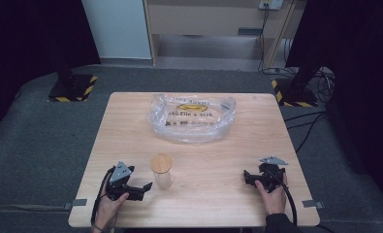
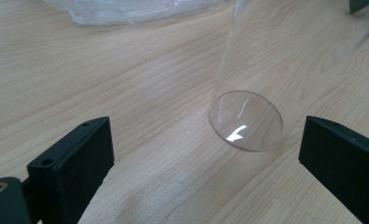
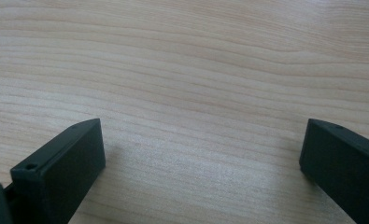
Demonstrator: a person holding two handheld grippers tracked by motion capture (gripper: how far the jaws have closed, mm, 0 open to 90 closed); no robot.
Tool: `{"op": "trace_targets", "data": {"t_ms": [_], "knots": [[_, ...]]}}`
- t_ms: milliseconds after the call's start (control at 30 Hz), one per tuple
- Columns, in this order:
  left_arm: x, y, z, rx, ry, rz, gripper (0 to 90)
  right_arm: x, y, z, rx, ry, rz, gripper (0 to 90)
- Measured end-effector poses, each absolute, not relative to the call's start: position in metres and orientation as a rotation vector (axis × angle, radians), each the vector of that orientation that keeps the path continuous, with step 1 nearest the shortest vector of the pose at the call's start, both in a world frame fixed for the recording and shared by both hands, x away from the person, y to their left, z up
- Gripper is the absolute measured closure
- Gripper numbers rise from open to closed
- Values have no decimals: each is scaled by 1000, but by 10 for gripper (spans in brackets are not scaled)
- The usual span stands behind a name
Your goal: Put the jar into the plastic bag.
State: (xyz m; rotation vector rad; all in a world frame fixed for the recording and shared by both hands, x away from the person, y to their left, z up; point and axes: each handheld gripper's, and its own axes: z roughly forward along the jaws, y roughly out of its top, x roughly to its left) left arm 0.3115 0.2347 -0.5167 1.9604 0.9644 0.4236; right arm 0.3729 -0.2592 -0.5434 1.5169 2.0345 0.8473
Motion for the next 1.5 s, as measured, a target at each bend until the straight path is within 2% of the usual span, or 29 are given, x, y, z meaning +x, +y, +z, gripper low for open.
{"op": "trace_targets", "data": {"t_ms": [867, 1500], "knots": [[306, 216, -509, 1946, 866, 371, 18, 373, -259, -543, 1517, 2034, 847, 5], [310, 201, -506, 1897, 883, 393, 16, 373, -259, -543, 1517, 2035, 847, 5]]}}
